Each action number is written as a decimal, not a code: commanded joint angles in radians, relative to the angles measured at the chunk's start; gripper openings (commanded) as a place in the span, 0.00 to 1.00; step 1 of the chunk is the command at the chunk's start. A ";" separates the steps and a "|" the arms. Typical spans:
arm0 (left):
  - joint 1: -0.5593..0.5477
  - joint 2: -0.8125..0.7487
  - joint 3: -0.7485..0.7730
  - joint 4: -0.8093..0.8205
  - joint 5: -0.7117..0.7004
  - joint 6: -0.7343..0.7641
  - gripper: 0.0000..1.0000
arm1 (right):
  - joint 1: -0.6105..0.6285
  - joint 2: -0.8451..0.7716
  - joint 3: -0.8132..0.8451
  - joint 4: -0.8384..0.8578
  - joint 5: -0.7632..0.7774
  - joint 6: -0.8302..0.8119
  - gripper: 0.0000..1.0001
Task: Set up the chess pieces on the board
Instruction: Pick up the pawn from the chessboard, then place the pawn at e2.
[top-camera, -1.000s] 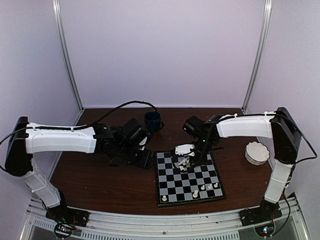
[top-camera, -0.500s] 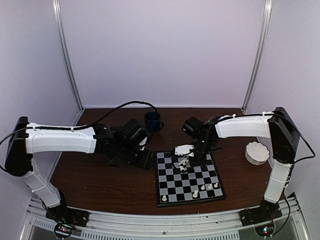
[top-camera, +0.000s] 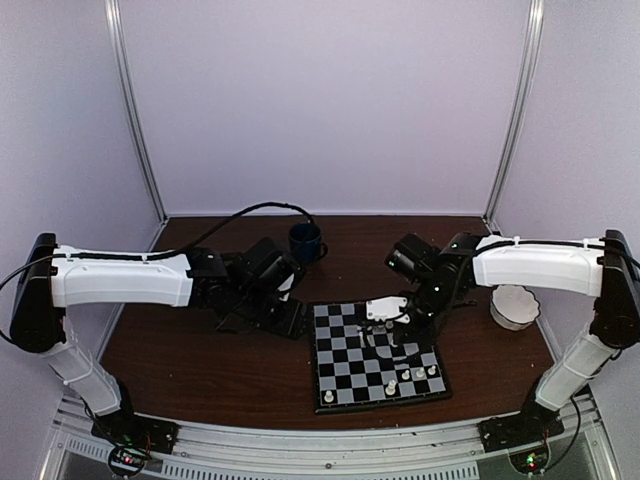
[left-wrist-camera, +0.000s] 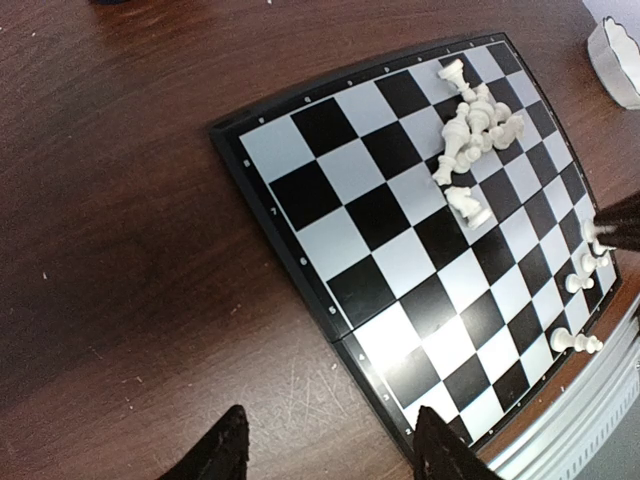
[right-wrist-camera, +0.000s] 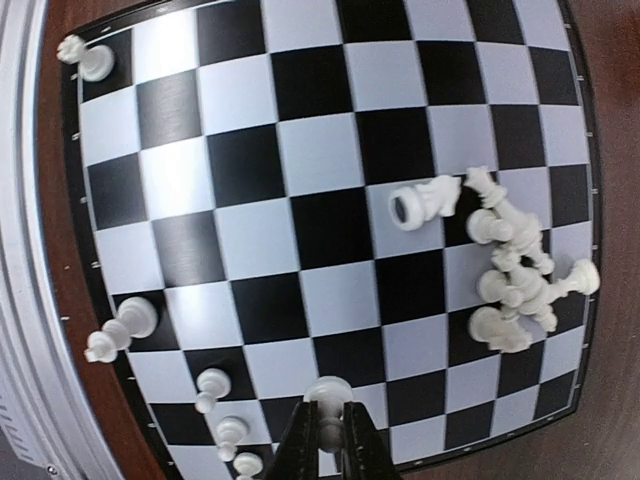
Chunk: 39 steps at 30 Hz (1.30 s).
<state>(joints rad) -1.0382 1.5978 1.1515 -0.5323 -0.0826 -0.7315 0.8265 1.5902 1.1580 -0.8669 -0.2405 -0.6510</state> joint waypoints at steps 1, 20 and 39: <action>-0.004 0.006 0.018 0.015 0.002 0.012 0.57 | 0.032 -0.058 -0.068 -0.023 -0.080 -0.003 0.07; -0.005 0.024 0.036 0.005 0.004 0.015 0.57 | 0.090 0.010 -0.109 0.025 -0.123 -0.034 0.08; -0.005 0.050 0.060 -0.008 0.014 0.032 0.57 | 0.118 0.072 -0.089 0.050 -0.092 -0.032 0.09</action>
<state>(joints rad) -1.0382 1.6402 1.1870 -0.5484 -0.0753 -0.7155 0.9344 1.6508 1.0538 -0.8341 -0.3546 -0.6777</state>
